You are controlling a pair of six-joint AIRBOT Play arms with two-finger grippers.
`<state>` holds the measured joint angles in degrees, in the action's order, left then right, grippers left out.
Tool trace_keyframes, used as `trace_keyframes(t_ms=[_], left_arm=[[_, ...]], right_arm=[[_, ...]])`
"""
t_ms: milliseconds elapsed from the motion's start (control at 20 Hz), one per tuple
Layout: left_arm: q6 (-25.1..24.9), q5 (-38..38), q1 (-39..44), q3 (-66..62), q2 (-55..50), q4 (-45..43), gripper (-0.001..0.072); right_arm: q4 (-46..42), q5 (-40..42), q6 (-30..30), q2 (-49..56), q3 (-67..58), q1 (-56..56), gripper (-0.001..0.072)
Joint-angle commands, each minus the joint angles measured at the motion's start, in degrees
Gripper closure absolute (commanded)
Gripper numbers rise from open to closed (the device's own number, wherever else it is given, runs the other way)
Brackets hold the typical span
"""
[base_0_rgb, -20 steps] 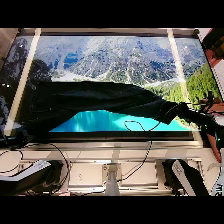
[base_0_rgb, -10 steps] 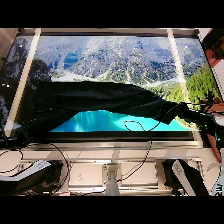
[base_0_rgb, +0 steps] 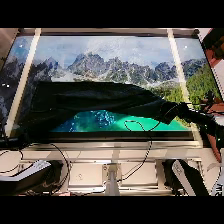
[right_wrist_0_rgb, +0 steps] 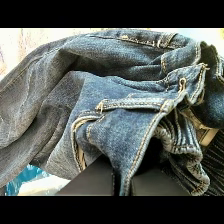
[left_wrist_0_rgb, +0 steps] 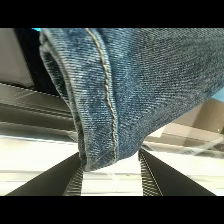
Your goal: Fold the clothes and pants, and hang the long-sleeved shirts on hangers.
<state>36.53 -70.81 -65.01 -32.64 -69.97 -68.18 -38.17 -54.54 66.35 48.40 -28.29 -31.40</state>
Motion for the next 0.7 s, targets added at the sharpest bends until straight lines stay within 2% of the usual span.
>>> trace_keyframes(t_ms=[0,100,150,300,350,450,650], left_arm=[[0.72,4.42,1.51,1.03,-0.02,0.52,0.0135],[0.72,6.82,4.76,2.21,-0.02,0.50,0.0137],[0.74,7.61,6.47,2.32,-0.02,0.52,0.0180],[0.74,9.01,9.75,2.21,0.00,0.52,0.0622],[0.74,8.98,10.05,2.12,0.02,0.50,0.0682],[0.90,8.94,10.03,1.33,0.11,0.52,0.0682],[5.33,8.66,10.03,-5.03,0.11,0.83,0.0683]], right_arm=[[0.00,-0.02,0.00,-0.02,-0.04,0.00,0.0659],[0.02,-0.11,0.00,-0.02,-0.04,0.00,0.0659],[0.02,-0.20,0.02,-0.02,-0.04,0.00,0.0659],[0.02,-0.59,0.04,-0.02,-0.04,0.00,0.0659],[0.02,-0.59,0.04,-0.02,-0.04,0.00,0.0659],[0.11,-0.59,0.04,-0.02,-0.04,0.00,0.0659],[3.37,0.35,-0.02,-0.02,-0.24,0.00,0.0659]])
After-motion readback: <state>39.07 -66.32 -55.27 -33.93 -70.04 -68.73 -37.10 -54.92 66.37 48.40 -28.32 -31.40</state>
